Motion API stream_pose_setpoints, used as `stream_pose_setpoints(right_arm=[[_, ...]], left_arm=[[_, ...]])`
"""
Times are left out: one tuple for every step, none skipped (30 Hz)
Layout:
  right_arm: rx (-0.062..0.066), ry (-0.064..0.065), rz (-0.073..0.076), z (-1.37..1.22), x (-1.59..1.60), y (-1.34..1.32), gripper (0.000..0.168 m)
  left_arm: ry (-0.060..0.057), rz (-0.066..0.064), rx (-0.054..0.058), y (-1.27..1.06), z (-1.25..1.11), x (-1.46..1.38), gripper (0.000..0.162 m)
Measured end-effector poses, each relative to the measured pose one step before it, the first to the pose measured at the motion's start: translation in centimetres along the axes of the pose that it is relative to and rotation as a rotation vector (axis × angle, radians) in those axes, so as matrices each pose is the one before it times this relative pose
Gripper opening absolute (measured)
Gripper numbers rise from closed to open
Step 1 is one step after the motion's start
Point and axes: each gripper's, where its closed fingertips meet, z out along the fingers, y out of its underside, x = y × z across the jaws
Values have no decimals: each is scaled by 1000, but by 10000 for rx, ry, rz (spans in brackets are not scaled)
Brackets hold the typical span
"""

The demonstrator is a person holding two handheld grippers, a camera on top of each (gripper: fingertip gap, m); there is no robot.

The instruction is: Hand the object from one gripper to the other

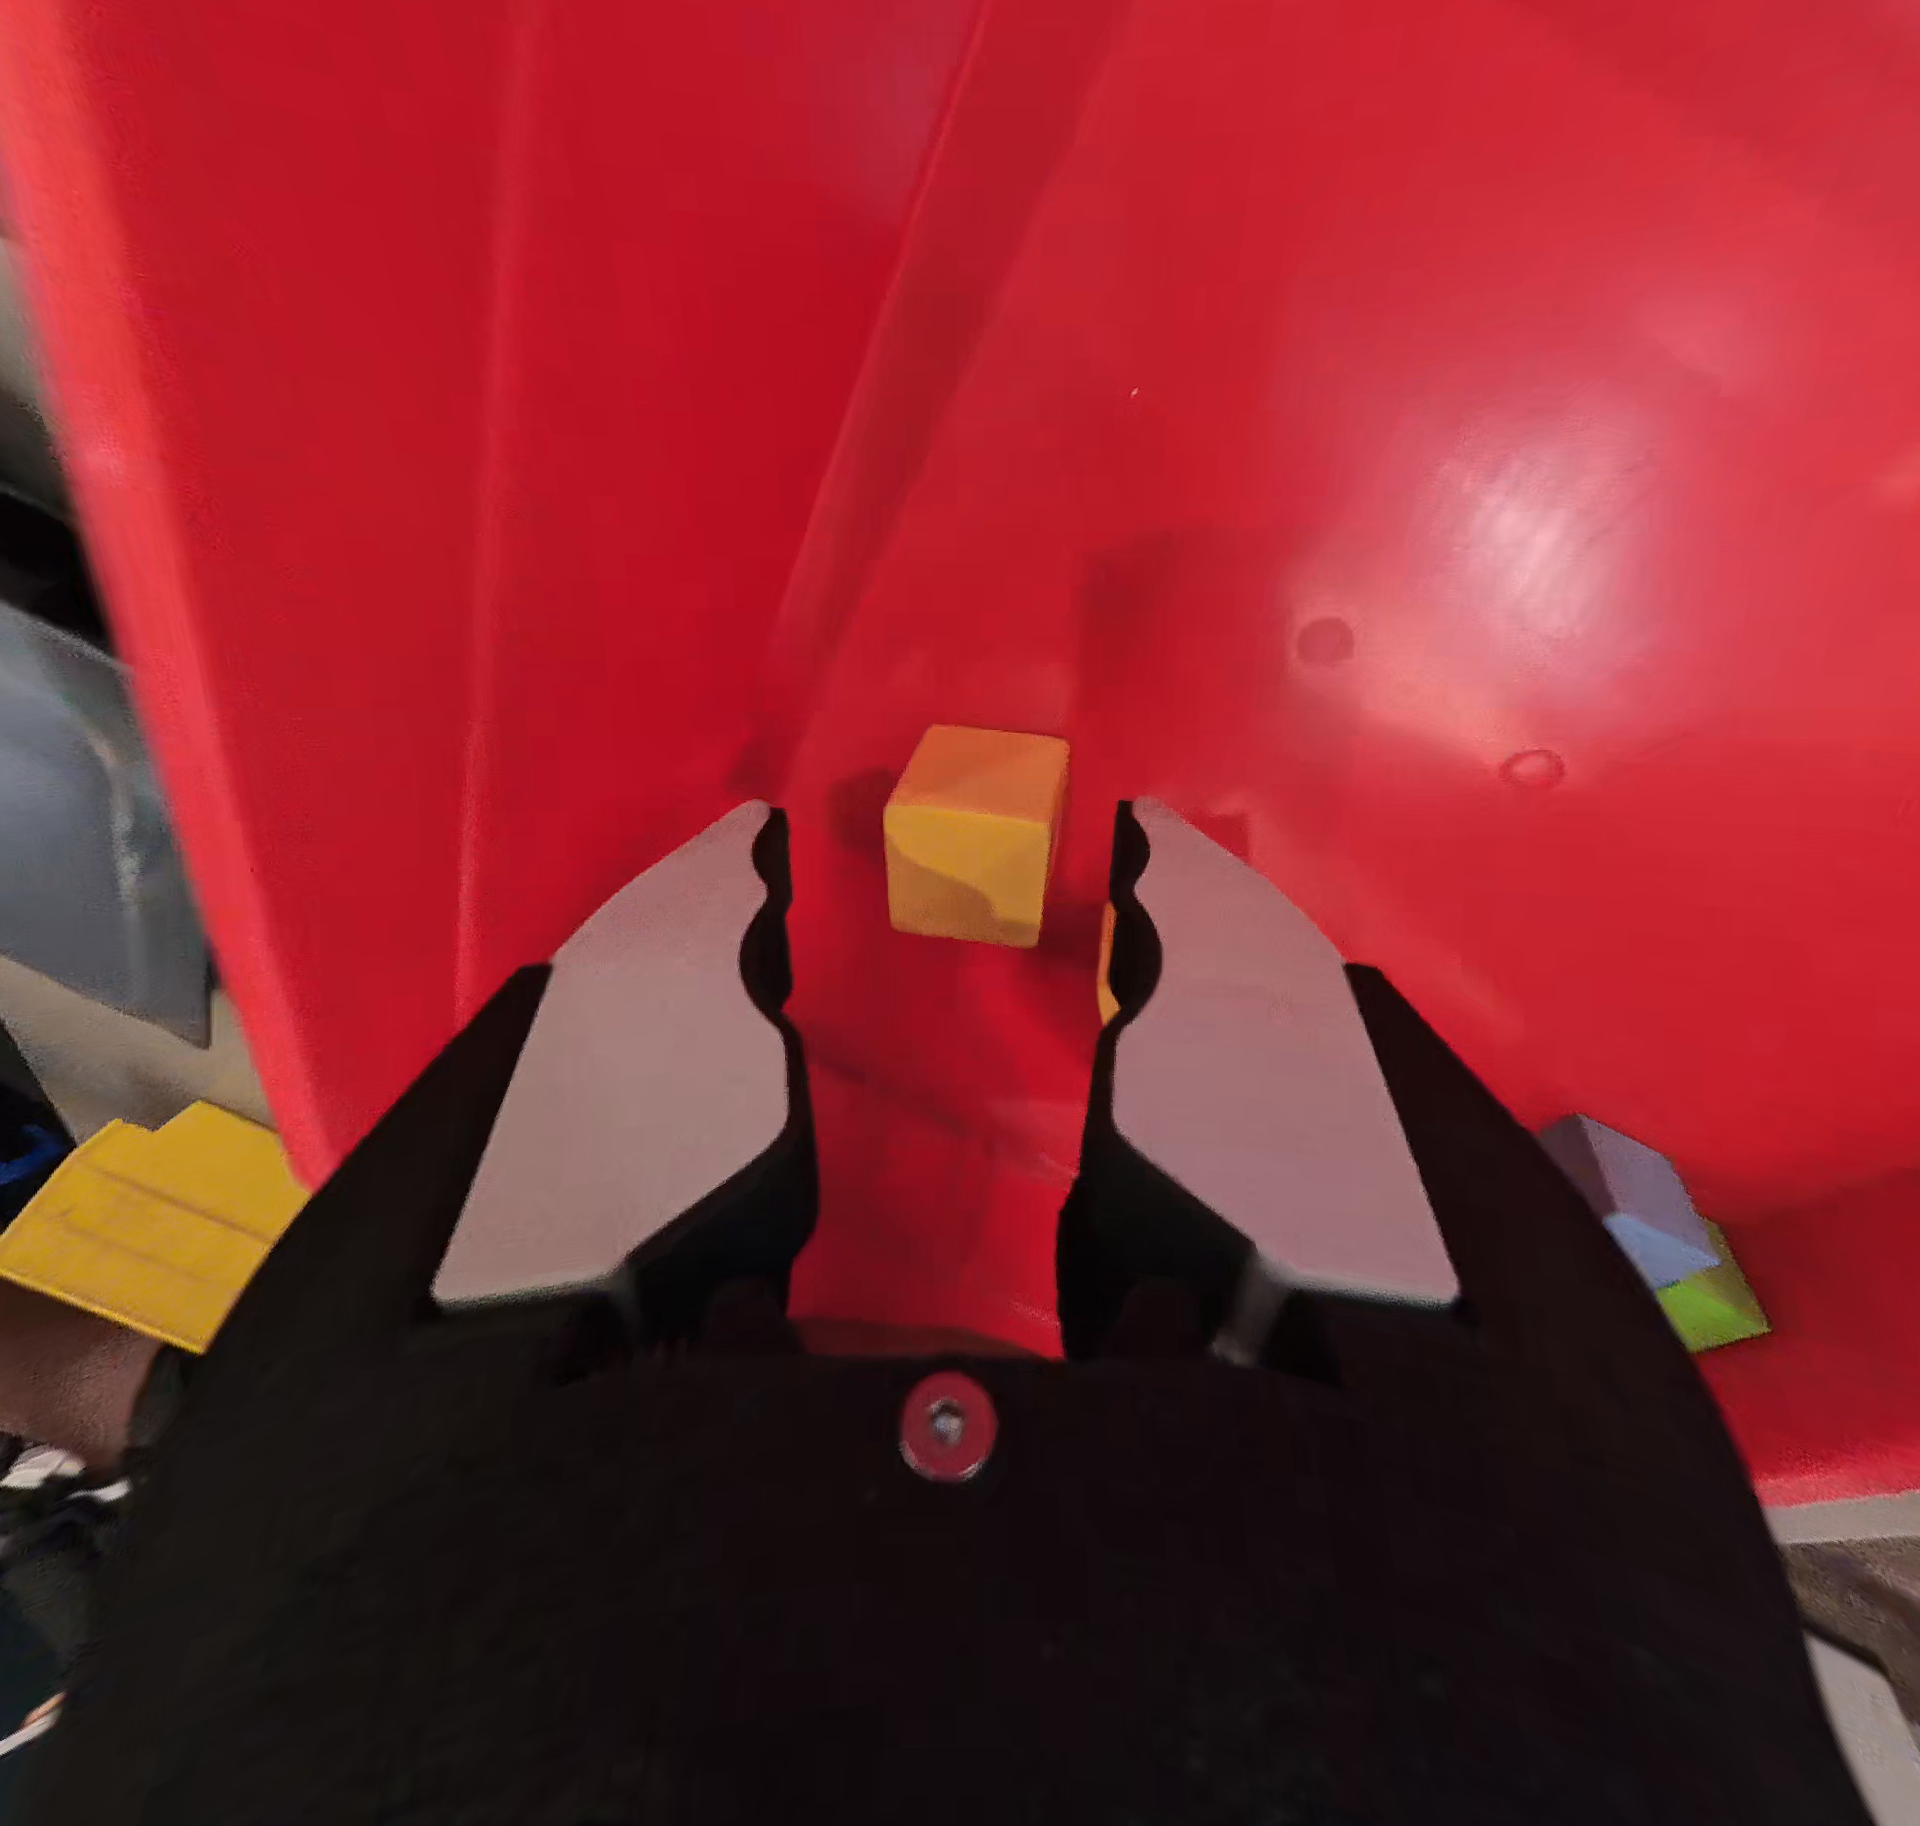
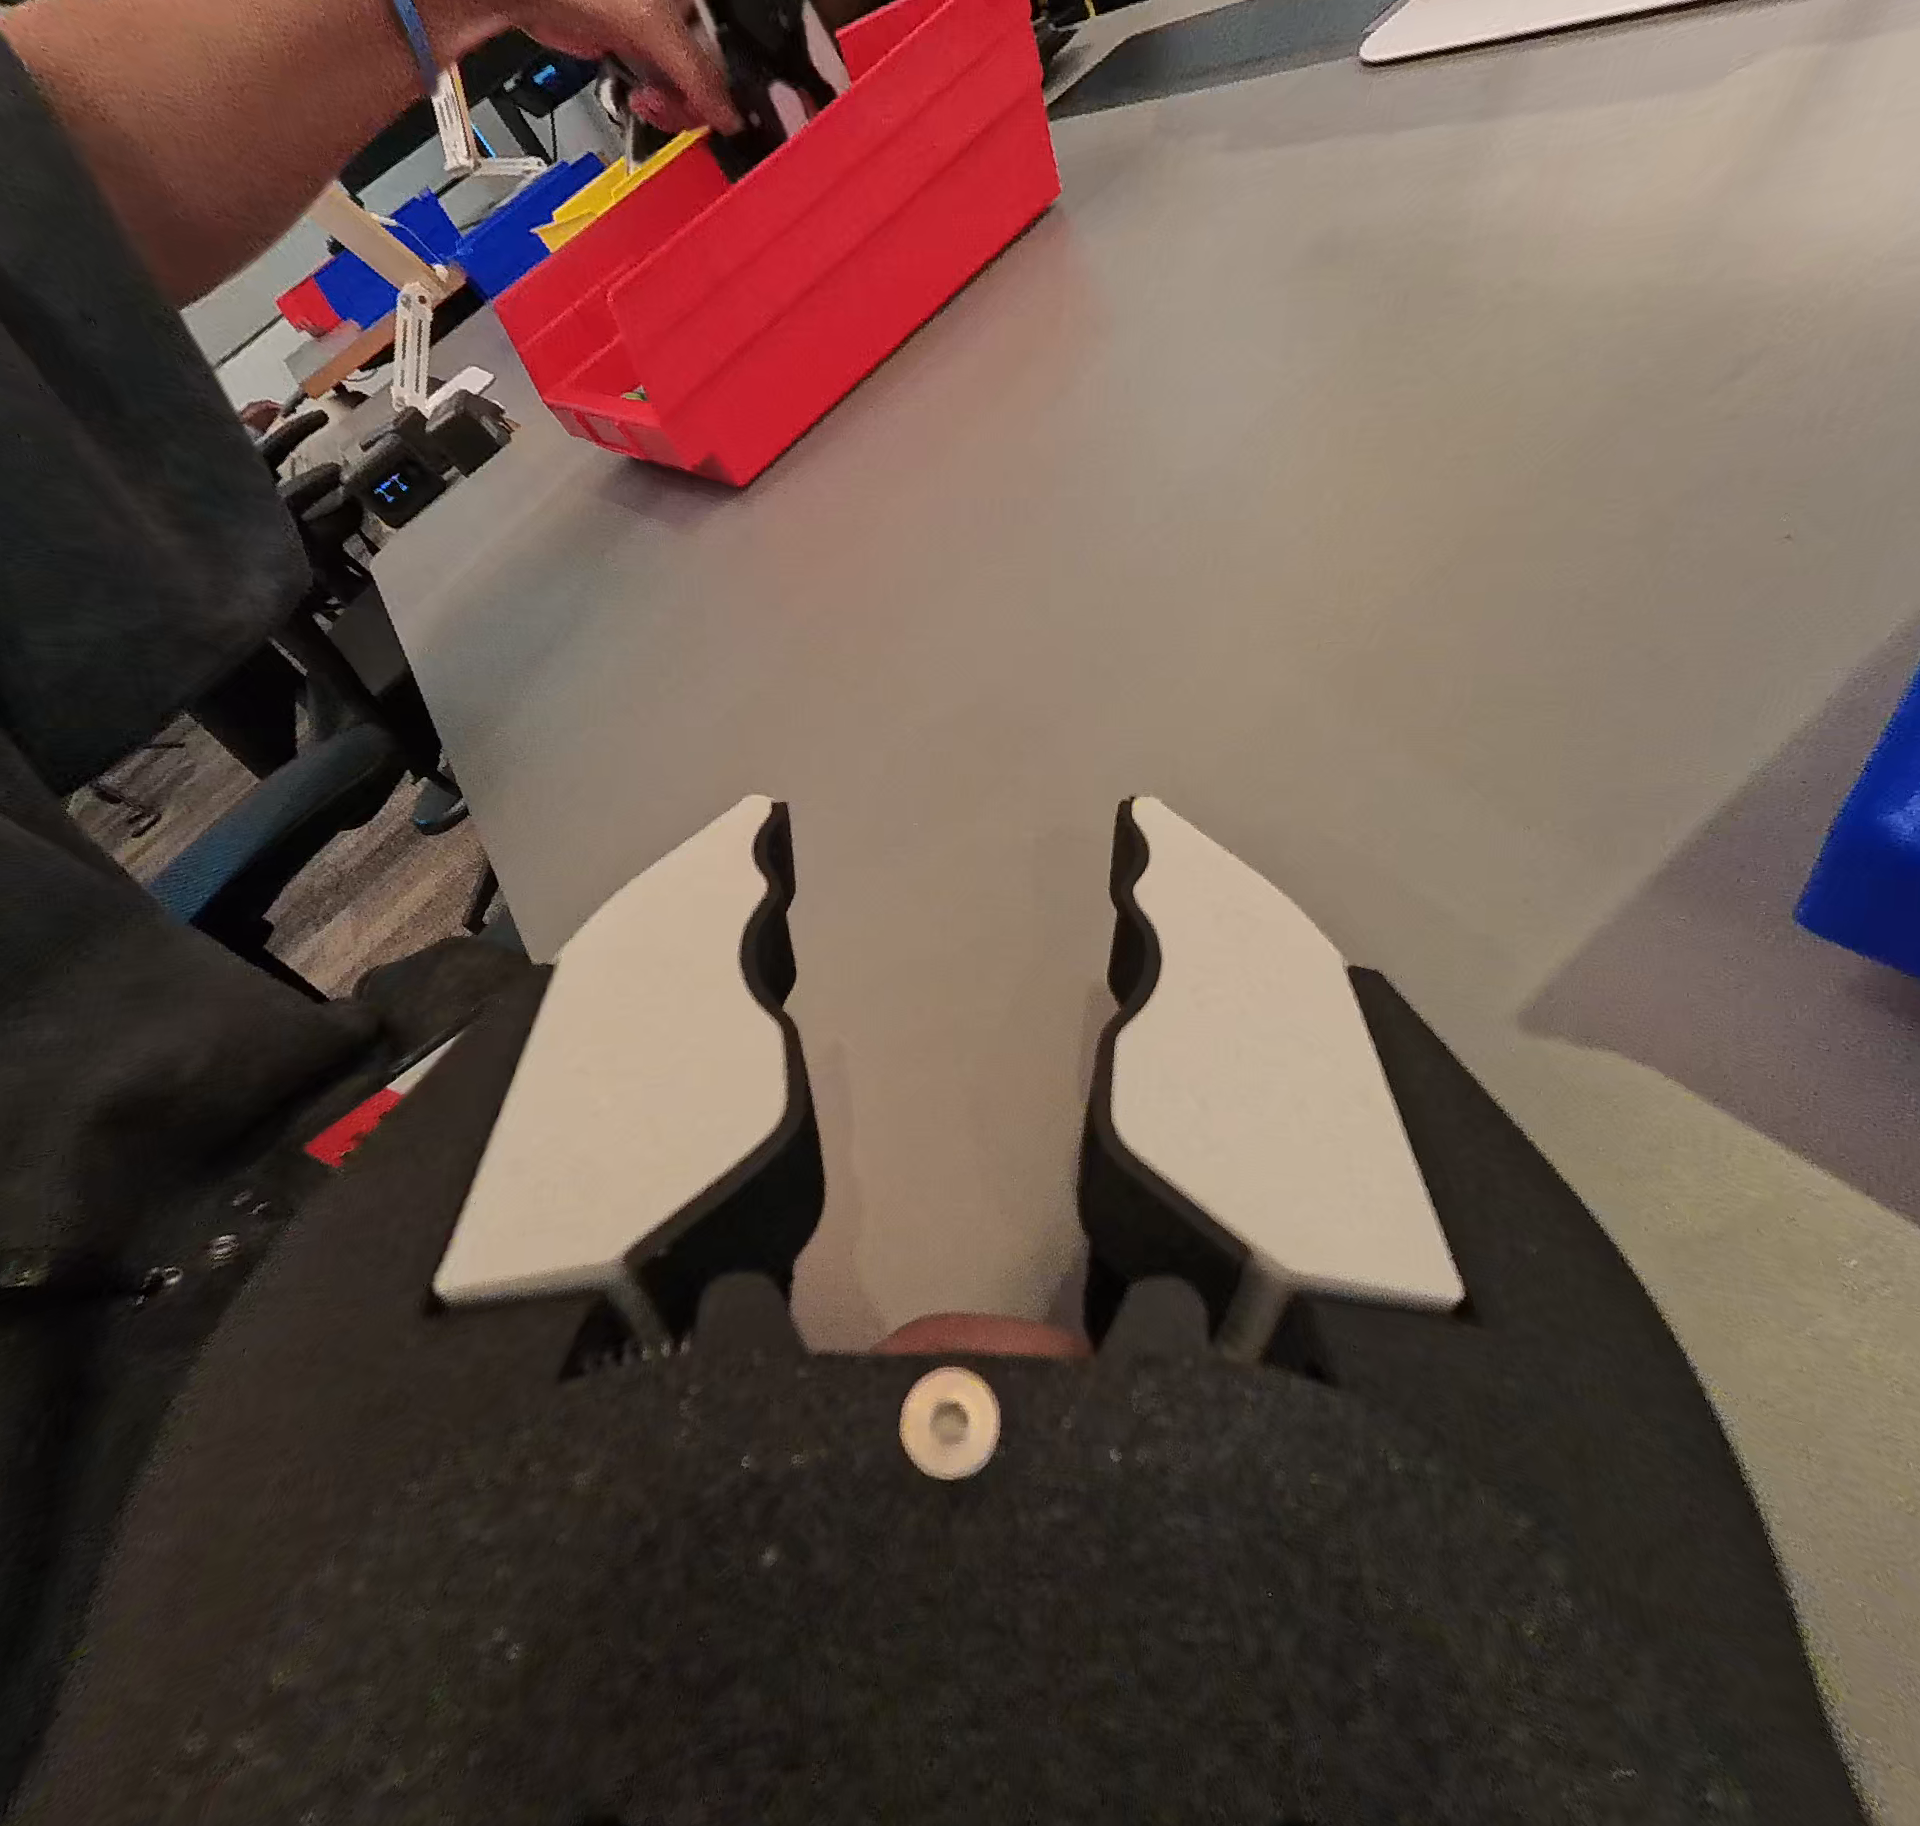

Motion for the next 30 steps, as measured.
stream_pose_setpoints(right_arm=[[13,-7,43,-49,10,39,59],[-12,12,29,-37,45,72,59],[-23,11,28,-22,52,86,59],[-12,-2,22,-13,22,33,59],[12,-20,11,-8,-11,-33,59],[14,-22,7,13,-20,-38,59],[6,-8,1,11,-9,-36,58],[-3,-10,-18,32,-27,-19,58],[-11,-11,-31,14,-45,-15,58],[-5,6,-38,9,-31,-47,58],[8,15,-46,-11,-43,-75,58],[30,16,-49,-38,-53,-117,58],[43,17,-43,-46,-33,-150,57],[44,33,-23,-46,0,-164,57],[56,56,2,-31,69,-209,57],[85,40,19,14,80,-288,57],[106,6,58,65,59,-375,57],[107,-2,69,159,93,-478,57],[82,-2,39,254,89,-586,57],[18,-89,8,383,-41,-652,56],[-66,-208,0,509,-221,-688,55],[-101,-254,68,629,-327,-816,57],[-96,-336,62,761,-465,-1001,61],[-179,-310,-6,924,-459,-1104,69],[-256,-251,-75,1033,-456,-1205,79],[-197,-332,-218,1073,-661,-1400,85],[-52,-391,-254,1091,-778,-1630,88],[143,-456,-84,1057,-775,-1845,88],[215,-641,146,964,-843,-1749,88],[189,-777,378,842,-864,-1468,88]], left_arm=[[46,85,-210,140,537,39,56],[69,76,-248,216,476,84,46],[62,61,-266,281,327,72,35],[8,19,-124,118,55,12,36],[80,30,-107,162,-107,144,35],[76,25,-112,229,-144,216,35],[-47,30,-54,215,-215,124,35],[-78,41,17,219,-374,135,35],[-73,9,141,135,-557,174,35],[-89,-34,287,-19,-789,187,35],[-118,-57,416,-163,-1003,226,35],[-137,-35,532,-330,-1208,327,35],[-170,-8,652,-546,-1377,428,34],[-194,18,751,-797,-1493,554,34],[-191,58,841,-1061,-1588,741,34],[-202,118,968,-1405,-1629,922,34],[-216,203,1080,-1741,-1621,1074,34],[-231,267,1116,-2000,-1538,1176,34],[-202,273,1055,-2168,-1343,1250,34],[-213,258,977,-2279,-1135,1231,34],[-211,237,978,-2459,-899,1189,34],[-140,228,1031,-2674,-674,1222,34],[-143,193,1078,-2888,-400,1098,34],[-86,134,1068,-2958,-61,1050,34],[-71,208,883,-2696,325,1015,34],[-140,361,566,-2209,614,909,34],[-159,432,323,-1783,764,831,34],[-88,374,241,-1546,801,844,34],[-41,268,226,-1381,738,817,34],[-9,195,222,-1190,624,776,34]])
